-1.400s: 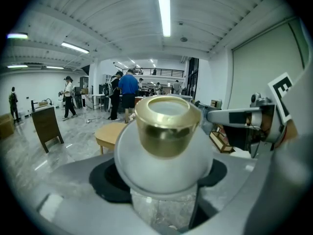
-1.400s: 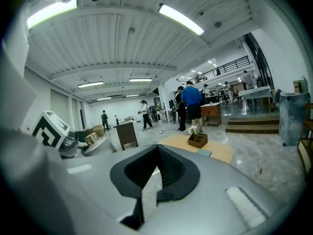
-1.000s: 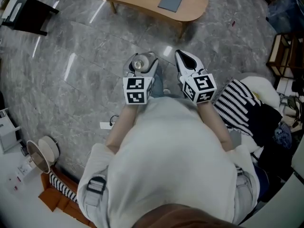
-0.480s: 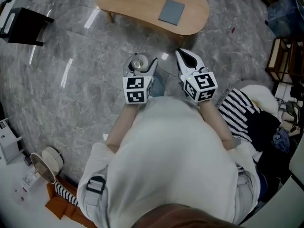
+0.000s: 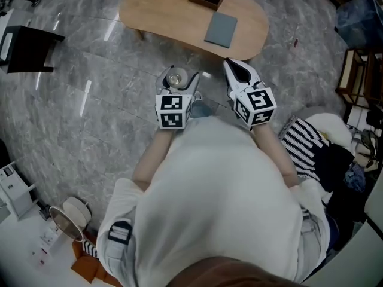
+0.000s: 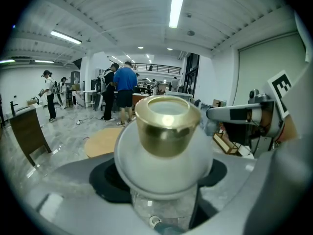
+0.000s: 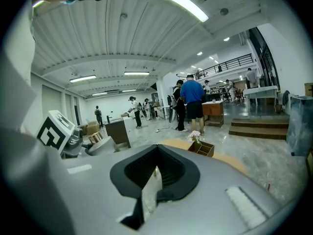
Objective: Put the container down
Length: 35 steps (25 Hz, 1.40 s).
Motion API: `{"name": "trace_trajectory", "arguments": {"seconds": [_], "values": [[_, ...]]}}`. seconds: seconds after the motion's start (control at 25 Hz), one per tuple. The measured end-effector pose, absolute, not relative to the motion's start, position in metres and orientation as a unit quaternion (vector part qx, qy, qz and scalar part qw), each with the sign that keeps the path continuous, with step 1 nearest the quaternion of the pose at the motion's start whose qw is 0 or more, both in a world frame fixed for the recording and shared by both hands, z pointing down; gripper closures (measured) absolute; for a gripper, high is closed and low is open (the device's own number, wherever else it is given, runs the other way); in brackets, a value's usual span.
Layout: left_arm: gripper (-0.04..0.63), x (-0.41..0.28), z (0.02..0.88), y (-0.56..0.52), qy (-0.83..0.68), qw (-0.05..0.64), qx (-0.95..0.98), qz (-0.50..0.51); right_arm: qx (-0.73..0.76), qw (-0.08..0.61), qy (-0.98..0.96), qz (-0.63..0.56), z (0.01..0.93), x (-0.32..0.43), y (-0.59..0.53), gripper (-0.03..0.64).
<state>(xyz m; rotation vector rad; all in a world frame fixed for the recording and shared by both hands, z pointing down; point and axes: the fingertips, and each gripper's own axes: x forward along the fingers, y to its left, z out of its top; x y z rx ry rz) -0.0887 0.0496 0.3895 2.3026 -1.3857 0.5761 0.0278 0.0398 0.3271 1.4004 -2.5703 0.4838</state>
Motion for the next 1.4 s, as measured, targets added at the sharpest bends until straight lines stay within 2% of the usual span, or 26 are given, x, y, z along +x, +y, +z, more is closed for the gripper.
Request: {"name": "trace_trajectory", "arguments": {"seconds": [0.4, 0.72, 1.4], "values": [[0.244, -0.118, 0.399, -0.028, -0.477, 0.194, 0.832, 0.206, 0.483, 0.097, -0.855, 0.159, 0.338, -0.004, -0.029, 0.618], [0.244, -0.116, 0.432, -0.072, -0.46, 0.209, 0.834, 0.222, 0.501, 0.122, -0.842, 0.162, 0.353, 0.002, -0.055, 0.618], [0.244, -0.072, 0.591, -0.21, -0.447, 0.24, 0.814, 0.281, 0.485, 0.176, -0.824, 0.233, 0.479, 0.042, -0.183, 0.618]]}}
